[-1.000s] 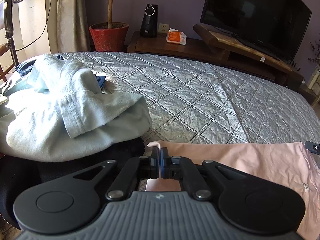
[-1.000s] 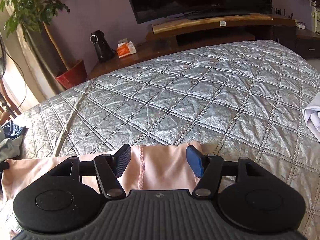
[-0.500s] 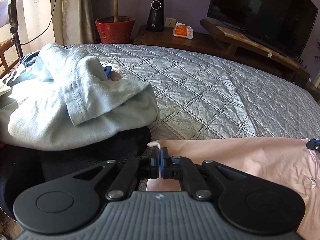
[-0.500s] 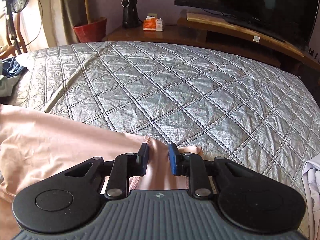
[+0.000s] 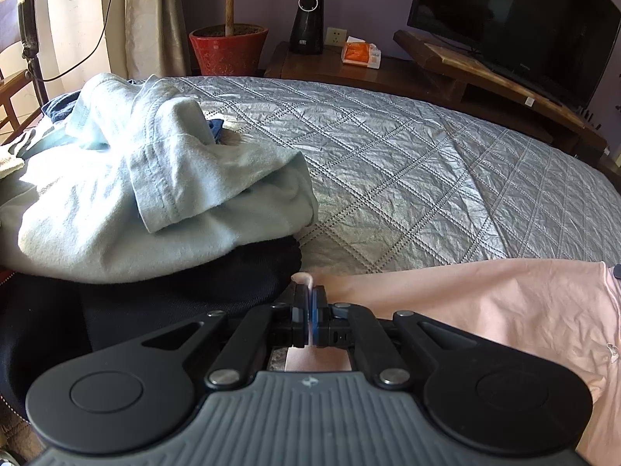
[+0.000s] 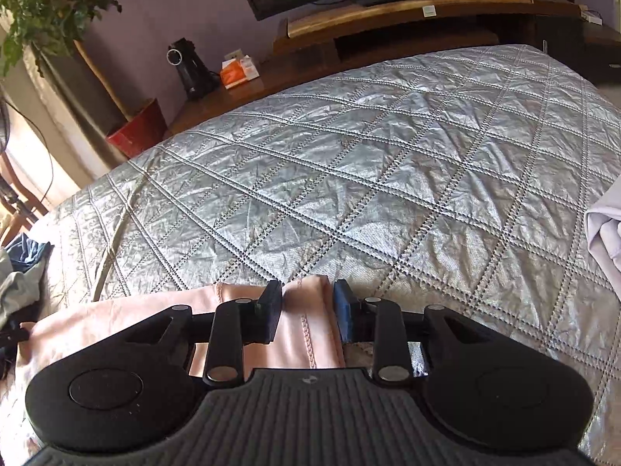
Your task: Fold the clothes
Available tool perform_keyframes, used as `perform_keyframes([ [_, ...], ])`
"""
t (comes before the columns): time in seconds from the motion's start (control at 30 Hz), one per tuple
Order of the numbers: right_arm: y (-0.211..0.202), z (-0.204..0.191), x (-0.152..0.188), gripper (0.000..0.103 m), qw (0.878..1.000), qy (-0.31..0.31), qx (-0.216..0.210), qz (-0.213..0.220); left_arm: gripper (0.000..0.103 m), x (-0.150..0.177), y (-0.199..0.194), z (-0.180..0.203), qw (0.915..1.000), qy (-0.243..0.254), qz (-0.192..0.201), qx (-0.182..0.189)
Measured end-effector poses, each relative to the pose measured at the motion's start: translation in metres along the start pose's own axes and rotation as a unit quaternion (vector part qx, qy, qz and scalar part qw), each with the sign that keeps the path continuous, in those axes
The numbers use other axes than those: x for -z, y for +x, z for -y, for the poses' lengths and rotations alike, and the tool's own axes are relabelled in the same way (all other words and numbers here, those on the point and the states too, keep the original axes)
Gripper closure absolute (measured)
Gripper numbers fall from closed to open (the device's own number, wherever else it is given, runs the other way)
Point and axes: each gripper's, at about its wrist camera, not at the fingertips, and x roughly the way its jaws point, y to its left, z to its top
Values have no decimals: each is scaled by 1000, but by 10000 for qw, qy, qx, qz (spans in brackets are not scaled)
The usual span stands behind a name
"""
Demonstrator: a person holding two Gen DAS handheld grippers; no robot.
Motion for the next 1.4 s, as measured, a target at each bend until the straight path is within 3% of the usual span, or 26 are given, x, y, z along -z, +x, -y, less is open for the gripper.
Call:
perform_keyframes([
  [0.1, 5, -16, 0, 52, 9983, -557, 182, -53, 102, 1, 1, 1, 10000, 34, -28, -13],
  [0.13, 7, -25, 1, 54, 9957, -860, 339, -75, 102, 2, 1, 2, 10000, 49, -33, -19],
  [0.17, 7, -32, 4, 66, 9922, -1101, 578, -52, 102, 2, 2, 2, 10000, 63, -37, -26],
  [0.2, 7, -32, 5, 74, 9920, -1135, 547, -42, 102, 2, 2, 2, 10000, 59, -40, -28],
  [0.5, -7, -4, -8, 83, 9995, -297, -17, 61, 102, 0, -8, -1, 9999, -115, 116, -2],
  [0.63, -27, -6, -19, 90, 9990, -207, -163, 352, 102, -9, -35, 3, 9982, -240, 530, 115],
  [0.83, -79, -20, -25, 92, 9941, -484, -366, 900, 102, -10, -78, 17, 9941, -254, 1025, 265],
  [1.0, -126, -21, 0, 92, 9905, -636, -435, 1136, 102, 0, -122, 24, 9906, -346, 1289, 309],
  [1.17, -148, 1, 43, 94, 9939, -384, -339, 978, 102, 31, -171, 35, 9884, -218, 1460, 347],
  [1.4, -152, 15, 100, 95, 9971, -372, -78, 665, 101, 86, -204, 56, 9915, 194, 1267, 203],
])
